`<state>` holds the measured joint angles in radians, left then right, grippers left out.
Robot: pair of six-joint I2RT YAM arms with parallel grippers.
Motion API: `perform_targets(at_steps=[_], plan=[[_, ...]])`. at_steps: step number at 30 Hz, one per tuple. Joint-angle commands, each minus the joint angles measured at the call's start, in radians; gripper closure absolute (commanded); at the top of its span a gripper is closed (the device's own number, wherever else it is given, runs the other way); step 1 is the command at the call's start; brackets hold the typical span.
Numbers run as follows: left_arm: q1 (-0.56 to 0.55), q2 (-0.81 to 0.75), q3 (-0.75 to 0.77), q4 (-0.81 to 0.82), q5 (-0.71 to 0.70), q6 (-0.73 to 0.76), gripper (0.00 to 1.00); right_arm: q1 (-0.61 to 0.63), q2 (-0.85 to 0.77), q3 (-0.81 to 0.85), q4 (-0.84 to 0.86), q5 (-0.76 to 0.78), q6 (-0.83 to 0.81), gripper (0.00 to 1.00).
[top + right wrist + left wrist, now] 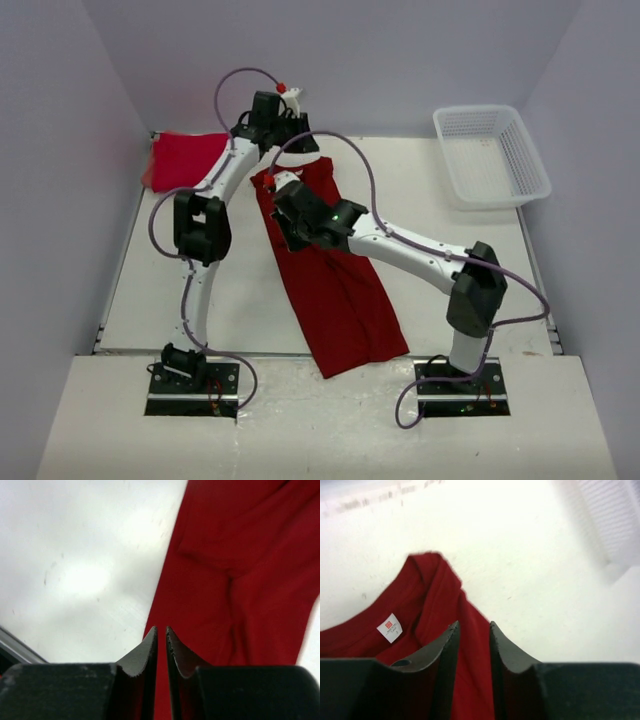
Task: Fold and stack the t-shirts
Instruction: Rotate the tshirt 90 degrees
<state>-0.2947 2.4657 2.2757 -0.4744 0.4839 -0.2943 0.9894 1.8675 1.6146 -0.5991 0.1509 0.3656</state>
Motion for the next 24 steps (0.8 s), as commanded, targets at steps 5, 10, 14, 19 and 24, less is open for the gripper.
perform_targets(at_steps=[5,10,14,19,24], plan=[[-0.001,-0.298,-0.148,-0.026,-0.088,-0.060,0.66,-0.052,-0.214,-0.059,-0.183,0.204,-0.014,0.99],[-0.011,-0.349,-0.367,0.003,-0.166,-0.078,1.00,-0.074,-0.367,-0.264,-0.146,0.153,0.036,1.00],[-0.034,-0.327,-0.419,0.020,-0.163,-0.085,1.00,-0.074,-0.424,-0.421,-0.108,0.131,0.058,1.00],[-0.061,-0.301,-0.486,0.069,-0.192,-0.092,1.00,-0.074,-0.444,-0.558,-0.051,0.078,0.102,1.00],[-0.064,-0.246,-0.476,0.080,-0.200,-0.094,1.00,-0.074,-0.400,-0.630,-0.018,0.075,0.131,1.00]])
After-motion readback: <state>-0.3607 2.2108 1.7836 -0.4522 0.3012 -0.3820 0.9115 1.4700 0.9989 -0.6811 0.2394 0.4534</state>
